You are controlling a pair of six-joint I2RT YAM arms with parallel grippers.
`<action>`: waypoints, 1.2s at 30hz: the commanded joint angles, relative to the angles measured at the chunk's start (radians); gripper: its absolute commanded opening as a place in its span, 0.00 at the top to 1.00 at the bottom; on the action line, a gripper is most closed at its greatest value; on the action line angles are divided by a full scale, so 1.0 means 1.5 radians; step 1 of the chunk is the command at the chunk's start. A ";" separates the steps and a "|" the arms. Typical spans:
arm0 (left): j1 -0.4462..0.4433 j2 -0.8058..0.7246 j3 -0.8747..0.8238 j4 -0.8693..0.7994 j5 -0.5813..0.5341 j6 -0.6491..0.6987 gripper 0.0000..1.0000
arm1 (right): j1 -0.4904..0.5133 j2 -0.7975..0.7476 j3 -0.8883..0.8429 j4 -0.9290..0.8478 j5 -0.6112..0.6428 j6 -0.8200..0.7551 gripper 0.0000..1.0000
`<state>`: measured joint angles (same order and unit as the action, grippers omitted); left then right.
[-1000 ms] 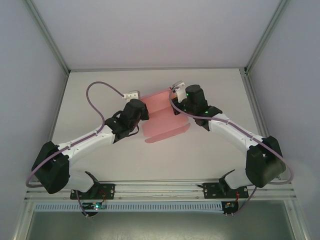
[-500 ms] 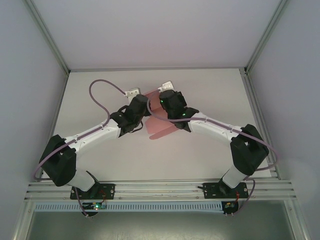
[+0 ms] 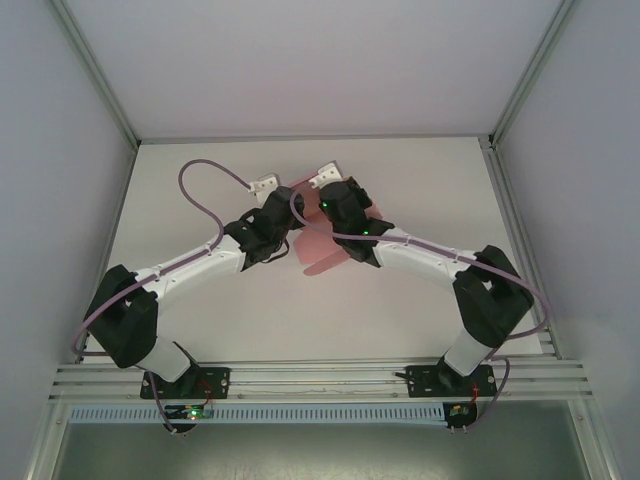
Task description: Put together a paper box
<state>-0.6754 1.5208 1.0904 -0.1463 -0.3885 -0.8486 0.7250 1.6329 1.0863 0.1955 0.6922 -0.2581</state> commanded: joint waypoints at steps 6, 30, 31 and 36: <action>-0.010 -0.034 -0.013 -0.025 -0.004 0.027 1.00 | -0.073 -0.182 -0.104 -0.018 -0.442 0.106 0.36; -0.008 -0.082 -0.041 0.010 0.029 0.102 1.00 | -0.191 -0.232 -0.057 -0.161 -0.704 0.157 0.27; -0.008 -0.083 -0.041 0.010 0.033 0.103 1.00 | -0.191 -0.221 -0.051 -0.161 -0.688 0.158 0.31; -0.008 -0.092 -0.043 0.013 0.049 0.101 1.00 | -0.193 -0.172 -0.014 -0.172 -0.628 0.152 0.54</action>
<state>-0.6872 1.4204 1.0279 -0.1501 -0.3248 -0.7101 0.4404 1.3495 1.0142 -0.0509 -0.2993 -0.0357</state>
